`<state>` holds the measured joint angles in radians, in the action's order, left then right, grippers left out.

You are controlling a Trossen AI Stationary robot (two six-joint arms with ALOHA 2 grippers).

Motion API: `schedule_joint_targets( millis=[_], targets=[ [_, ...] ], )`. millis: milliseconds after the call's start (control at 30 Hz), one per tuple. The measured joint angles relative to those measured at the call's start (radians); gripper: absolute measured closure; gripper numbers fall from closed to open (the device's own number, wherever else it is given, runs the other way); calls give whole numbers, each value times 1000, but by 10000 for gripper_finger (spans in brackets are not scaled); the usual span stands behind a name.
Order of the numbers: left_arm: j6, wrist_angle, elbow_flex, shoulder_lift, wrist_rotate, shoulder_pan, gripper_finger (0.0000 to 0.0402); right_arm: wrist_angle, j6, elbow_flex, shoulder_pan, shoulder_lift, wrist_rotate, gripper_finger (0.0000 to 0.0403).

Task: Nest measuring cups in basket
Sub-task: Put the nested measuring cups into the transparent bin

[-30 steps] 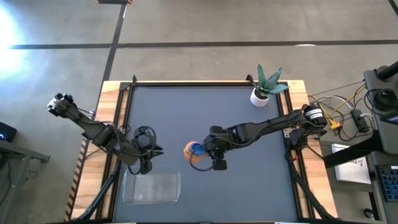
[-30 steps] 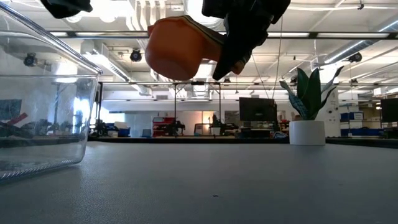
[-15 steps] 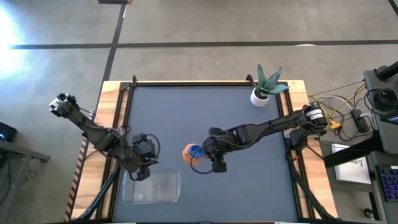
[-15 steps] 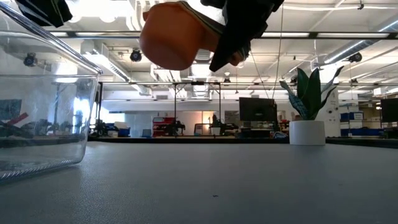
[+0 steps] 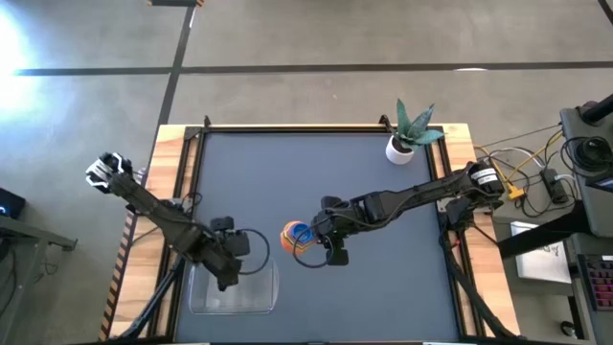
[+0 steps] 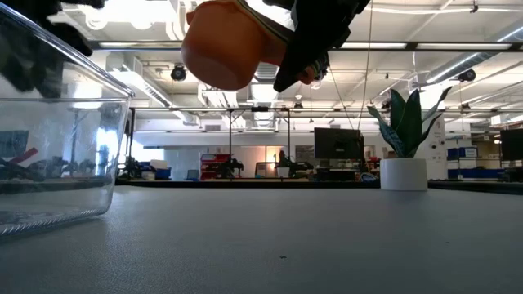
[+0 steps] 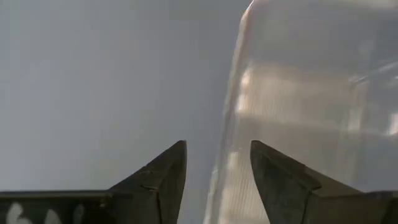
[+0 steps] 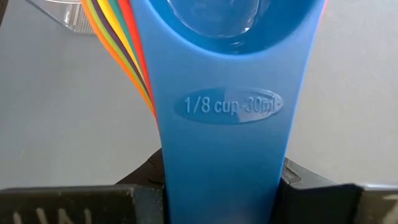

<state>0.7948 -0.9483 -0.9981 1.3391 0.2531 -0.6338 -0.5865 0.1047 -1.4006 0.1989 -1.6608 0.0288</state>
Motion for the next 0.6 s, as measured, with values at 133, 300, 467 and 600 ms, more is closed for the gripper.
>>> schedule_joint_targets(
  millis=[133, 300, 467, 600],
  targets=[
    [2, -49, 0, 45, 0, 0, 235, 0, 0, 0, 0, 0, 0, 280],
    [3, -51, 0, 74, -2, 0, 243, 0, 2, 0, 0, 0, 0, 280],
    [3, -47, 0, 69, -1, 0, 254, 27, 12, 0, 2, 0, 0, 280],
    [3, -48, 0, 63, 6, 3, 268, 67, 12, -9, 9, 0, -2, 280]
  ],
)
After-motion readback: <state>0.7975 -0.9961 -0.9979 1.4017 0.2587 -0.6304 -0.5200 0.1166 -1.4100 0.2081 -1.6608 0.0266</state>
